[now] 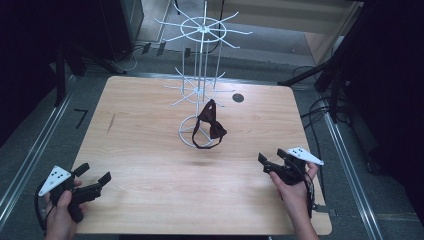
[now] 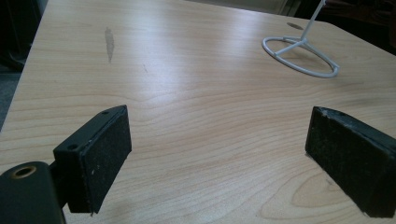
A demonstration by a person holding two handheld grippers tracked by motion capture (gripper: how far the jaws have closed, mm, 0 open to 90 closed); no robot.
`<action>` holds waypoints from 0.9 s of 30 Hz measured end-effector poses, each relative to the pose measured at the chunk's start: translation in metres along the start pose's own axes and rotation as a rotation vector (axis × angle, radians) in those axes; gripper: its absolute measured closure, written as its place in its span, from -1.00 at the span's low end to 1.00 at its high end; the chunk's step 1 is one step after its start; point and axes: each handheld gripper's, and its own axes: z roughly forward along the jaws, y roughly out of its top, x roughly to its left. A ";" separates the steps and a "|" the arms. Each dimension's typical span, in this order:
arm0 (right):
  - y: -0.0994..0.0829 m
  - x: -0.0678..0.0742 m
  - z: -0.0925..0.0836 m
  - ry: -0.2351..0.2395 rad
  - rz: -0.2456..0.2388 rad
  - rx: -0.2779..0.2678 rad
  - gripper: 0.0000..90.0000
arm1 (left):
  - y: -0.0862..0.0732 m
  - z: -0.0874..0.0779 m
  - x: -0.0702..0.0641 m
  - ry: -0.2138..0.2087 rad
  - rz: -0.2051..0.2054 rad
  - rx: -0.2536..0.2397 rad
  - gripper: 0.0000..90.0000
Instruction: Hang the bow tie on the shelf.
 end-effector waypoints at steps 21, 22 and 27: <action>-0.024 -0.027 -0.021 -0.025 0.004 0.006 -0.69 | 0.000 0.000 0.000 -0.002 0.001 0.000 -0.83; -0.025 -0.029 -0.023 -0.029 0.003 0.006 -0.69 | 0.000 0.000 0.000 -0.003 0.002 0.001 -0.83; -0.030 -0.039 -0.031 -0.045 0.003 -0.001 -0.69 | 0.000 0.000 0.000 -0.002 0.001 -0.001 -0.83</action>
